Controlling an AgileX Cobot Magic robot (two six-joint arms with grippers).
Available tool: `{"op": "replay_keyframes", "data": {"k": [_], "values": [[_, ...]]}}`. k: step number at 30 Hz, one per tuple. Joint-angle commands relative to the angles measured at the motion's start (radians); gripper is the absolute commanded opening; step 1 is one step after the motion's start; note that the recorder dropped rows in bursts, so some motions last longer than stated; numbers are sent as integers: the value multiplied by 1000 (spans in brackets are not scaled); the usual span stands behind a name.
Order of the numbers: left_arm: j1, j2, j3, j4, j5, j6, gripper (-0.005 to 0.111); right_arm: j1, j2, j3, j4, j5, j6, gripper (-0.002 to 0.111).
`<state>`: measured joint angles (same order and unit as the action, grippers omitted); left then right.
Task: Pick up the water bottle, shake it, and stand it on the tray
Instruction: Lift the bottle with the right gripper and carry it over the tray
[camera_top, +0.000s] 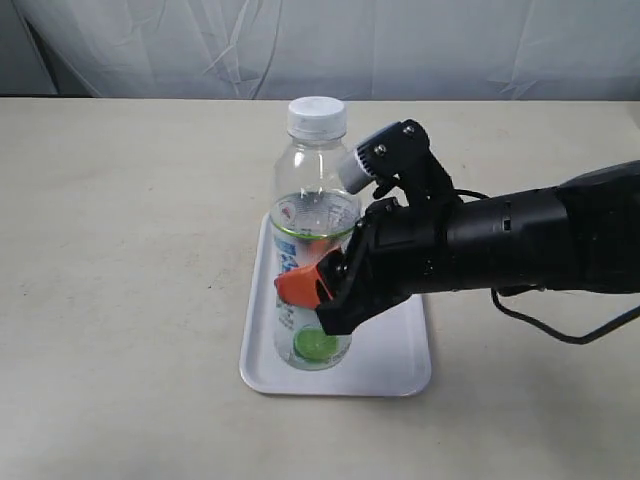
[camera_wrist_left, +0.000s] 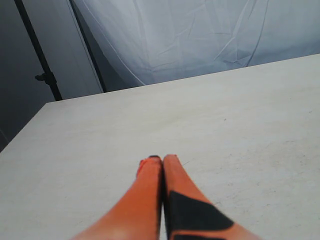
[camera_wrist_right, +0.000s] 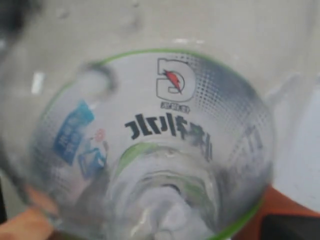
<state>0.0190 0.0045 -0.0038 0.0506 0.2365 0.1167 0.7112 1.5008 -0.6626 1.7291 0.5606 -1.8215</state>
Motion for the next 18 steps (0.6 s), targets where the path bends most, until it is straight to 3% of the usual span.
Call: {"op": "replay_keyframes", "data": {"k": [1,3,5,7,9,14,16,18], "values": [[0,-5,4,-4,-4,-3,0,-1,-10,-11,15,-11,-14,-1],[0,-5,4,-4,-4,-3,0,-1,-17,-11,15,-264,-33,-1],[0,-5,4,-4,-4,-3,0,-1,-19,-13,15,-647,-21,-1],[0,-5,4,-4,-4,-3,0,-1,-23,-15,15,-890,108,-1],[0,-5,4,-4,-4,-3,0,7,-46,-8,15,-815,212,-1],[0,-5,4,-4,-4,-3,0,63,-52,-37,15,-49,134,-1],[0,-5,4,-4,-4,-3,0,95,-55,-59,15,-50,43,-1],[0,-5,4,-4,-4,-3,0,106,-62,-72,15,-310,25,-1]]}}
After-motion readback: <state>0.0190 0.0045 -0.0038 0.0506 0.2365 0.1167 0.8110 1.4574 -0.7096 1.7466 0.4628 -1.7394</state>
